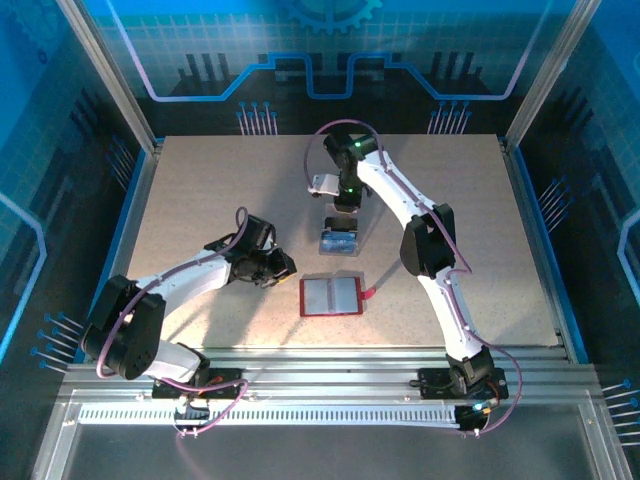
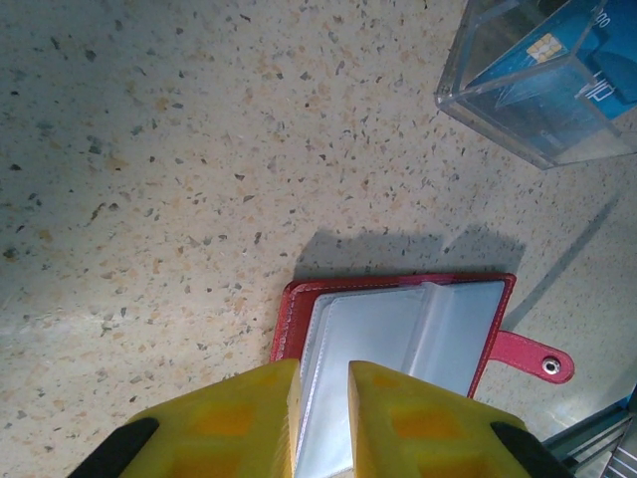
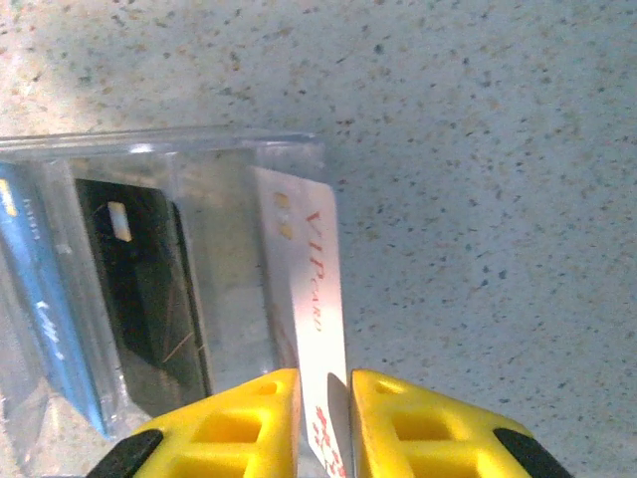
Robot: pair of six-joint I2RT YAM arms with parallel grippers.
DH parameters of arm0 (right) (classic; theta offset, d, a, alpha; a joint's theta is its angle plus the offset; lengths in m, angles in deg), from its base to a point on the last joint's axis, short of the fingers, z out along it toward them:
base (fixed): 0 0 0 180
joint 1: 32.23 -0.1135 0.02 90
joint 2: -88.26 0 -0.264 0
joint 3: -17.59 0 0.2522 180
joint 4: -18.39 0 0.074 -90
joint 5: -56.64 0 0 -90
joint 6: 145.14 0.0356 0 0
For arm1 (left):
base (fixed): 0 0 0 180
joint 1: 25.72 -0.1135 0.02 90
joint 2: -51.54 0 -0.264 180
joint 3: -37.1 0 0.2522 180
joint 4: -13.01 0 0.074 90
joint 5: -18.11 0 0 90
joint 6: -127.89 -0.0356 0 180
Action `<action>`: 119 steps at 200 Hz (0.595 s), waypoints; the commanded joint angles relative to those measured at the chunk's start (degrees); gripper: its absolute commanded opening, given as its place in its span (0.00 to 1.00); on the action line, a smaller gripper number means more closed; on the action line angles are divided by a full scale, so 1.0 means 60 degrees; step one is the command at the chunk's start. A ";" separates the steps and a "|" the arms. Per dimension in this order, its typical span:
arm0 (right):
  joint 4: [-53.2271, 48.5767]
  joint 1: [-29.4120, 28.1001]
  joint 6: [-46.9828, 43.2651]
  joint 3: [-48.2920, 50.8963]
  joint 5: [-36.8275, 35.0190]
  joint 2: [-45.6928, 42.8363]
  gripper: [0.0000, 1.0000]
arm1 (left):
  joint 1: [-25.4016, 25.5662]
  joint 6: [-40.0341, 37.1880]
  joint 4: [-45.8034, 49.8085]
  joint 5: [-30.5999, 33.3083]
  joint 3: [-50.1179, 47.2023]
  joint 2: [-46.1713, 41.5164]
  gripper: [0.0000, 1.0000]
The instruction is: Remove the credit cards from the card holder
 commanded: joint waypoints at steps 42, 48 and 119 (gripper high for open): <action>0.0616 0.0126 0.0362 0.0294 -0.0122 -0.0700 0.22 | -0.0108 -0.0204 0.0019 -0.0203 -0.0067 0.0130 0.21; 0.0726 0.0141 0.0392 0.0337 -0.0129 -0.0734 0.23 | -0.0108 -0.0203 0.0015 -0.0199 -0.0069 0.0140 0.21; 0.1375 0.0232 0.0513 0.0709 -0.0418 -0.0704 0.27 | -0.0125 -0.0226 0.0084 -0.0214 -0.0013 0.0114 0.21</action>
